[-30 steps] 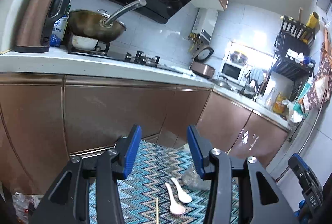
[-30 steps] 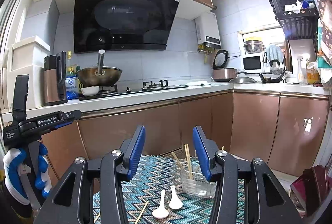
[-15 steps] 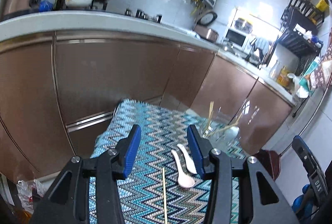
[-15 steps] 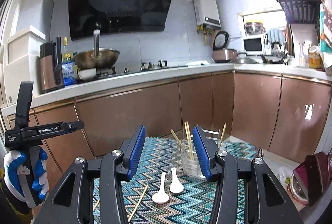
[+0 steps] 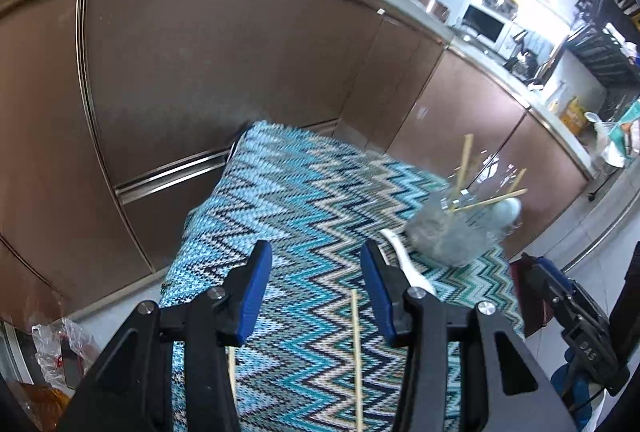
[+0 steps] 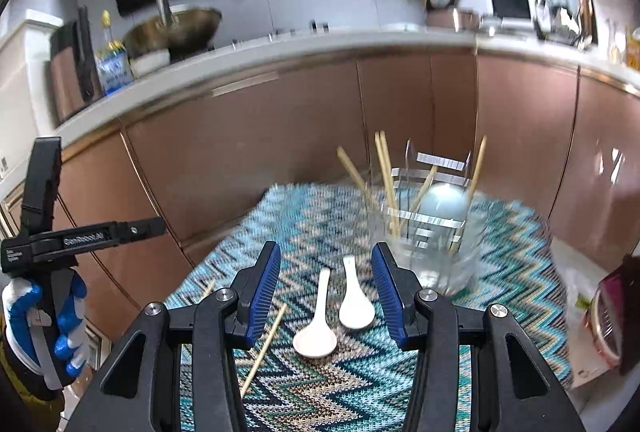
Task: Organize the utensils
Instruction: 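Grasp a chopstick with the left tool while the right tool grasps a white spoon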
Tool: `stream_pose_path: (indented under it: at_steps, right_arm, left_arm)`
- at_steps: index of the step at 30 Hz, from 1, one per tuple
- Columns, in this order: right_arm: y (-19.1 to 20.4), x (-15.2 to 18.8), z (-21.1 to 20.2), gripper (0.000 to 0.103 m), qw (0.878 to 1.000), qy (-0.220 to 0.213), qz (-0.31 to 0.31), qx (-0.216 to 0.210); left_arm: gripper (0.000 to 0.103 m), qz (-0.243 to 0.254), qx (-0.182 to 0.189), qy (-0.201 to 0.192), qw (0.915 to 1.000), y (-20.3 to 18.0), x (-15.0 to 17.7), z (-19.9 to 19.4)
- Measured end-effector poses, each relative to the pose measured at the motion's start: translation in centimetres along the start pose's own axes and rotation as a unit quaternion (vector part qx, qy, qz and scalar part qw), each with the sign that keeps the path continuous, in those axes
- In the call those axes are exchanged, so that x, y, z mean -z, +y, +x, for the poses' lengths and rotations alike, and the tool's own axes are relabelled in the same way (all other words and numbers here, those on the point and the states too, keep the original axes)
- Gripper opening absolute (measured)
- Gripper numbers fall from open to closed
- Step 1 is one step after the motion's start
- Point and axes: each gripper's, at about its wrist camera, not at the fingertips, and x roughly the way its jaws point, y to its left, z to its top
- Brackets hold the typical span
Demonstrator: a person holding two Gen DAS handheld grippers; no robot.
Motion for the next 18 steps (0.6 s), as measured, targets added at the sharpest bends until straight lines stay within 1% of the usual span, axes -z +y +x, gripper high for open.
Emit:
stream_pose_path:
  at_steps: [5,8,10,14,18]
  right_arm:
    - [-0.5,0.8,5.6,0.044,0.998,0.061,-0.011,0.014]
    - [-0.2,1.2,9.2,0.04,0.994,0.098,-0.036,0.026]
    - [0.1,1.5,11.6,0.037,0.99,0.125,-0.058,0.035]
    - [0.7,1.7,16.0,0.036,0.978,0.174,-0.1,0.047]
    - [0.9,1.6,19.3,0.034,0.968,0.213,-0.12,0.056]
  left_arm:
    - [0.044,-0.005,-0.004,0.025,0.9997,1.7,0.1,3.1]
    - [0.044,-0.006,-0.011,0.042,0.9991,2.8,0.1,4.6]
    - [0.044,-0.007,-0.018,0.057,0.9982,3.8,0.1,5.4]
    - [0.044,-0.007,-0.024,0.095,0.9952,5.7,0.1,6.9]
    - [0.044,0.001,-0.016,0.127,0.9918,6.6,0.3,7.8]
